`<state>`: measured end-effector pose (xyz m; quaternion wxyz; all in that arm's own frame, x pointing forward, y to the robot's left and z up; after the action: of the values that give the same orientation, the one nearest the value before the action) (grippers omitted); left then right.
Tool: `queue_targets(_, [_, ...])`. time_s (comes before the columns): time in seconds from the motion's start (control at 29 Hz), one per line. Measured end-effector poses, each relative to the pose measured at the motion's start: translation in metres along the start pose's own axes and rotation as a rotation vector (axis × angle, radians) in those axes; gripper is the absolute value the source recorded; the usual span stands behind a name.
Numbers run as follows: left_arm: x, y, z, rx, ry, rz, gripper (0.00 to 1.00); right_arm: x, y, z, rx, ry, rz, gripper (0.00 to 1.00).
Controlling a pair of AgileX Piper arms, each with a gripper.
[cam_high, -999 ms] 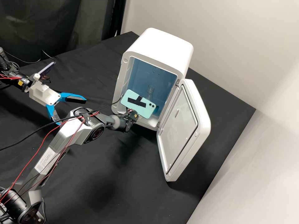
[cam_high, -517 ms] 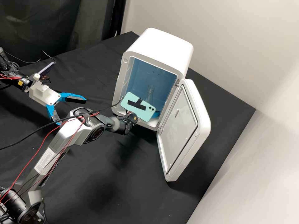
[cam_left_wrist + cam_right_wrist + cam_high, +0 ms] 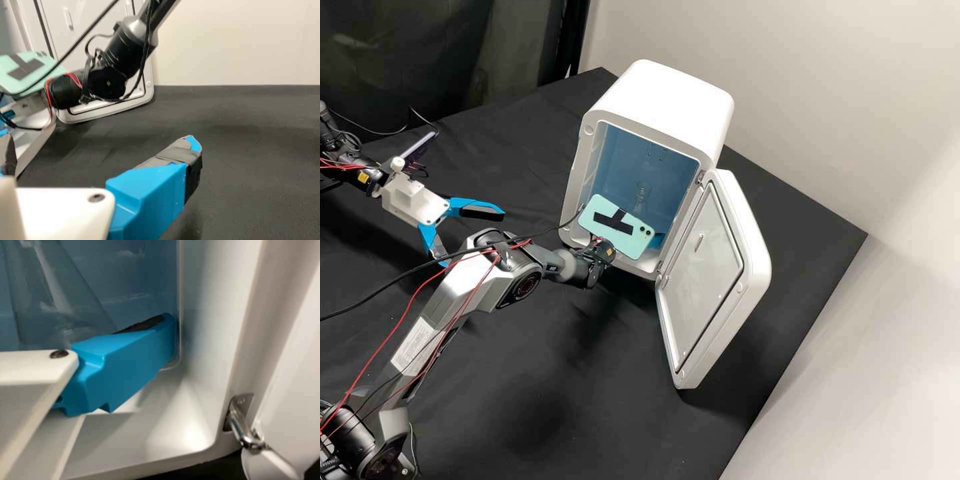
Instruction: Place the flask in the incubator
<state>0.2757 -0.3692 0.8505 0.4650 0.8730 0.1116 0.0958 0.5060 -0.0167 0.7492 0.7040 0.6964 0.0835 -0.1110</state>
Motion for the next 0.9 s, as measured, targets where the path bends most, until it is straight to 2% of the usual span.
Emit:
queue_targets(0.41, [0.0, 0.0011, 0.0, 0.0, -0.001, 0.004, 1.0, -0.005, -0.001, 0.0, 0.002, -0.006, -0.007, 1.0])
queue_targets(0.48, [0.0, 0.0011, 0.0, 0.0, -0.001, 0.004, 1.0, -0.008, 0.0, -0.001, 0.003, 0.003, 0.0, 1.0])
queue_targets(0.76, [0.0, 0.0011, 0.0, 0.0, -0.001, 0.004, 1.0, -0.031, 0.007, 0.002, 0.017, 0.022, 0.027, 1.0])
queue_targets(0.9, [0.0, 0.0009, 0.002, 0.0, -0.007, 0.004, 1.0, -0.05, 0.001, 0.004, 0.023, 0.042, 0.03, 1.0])
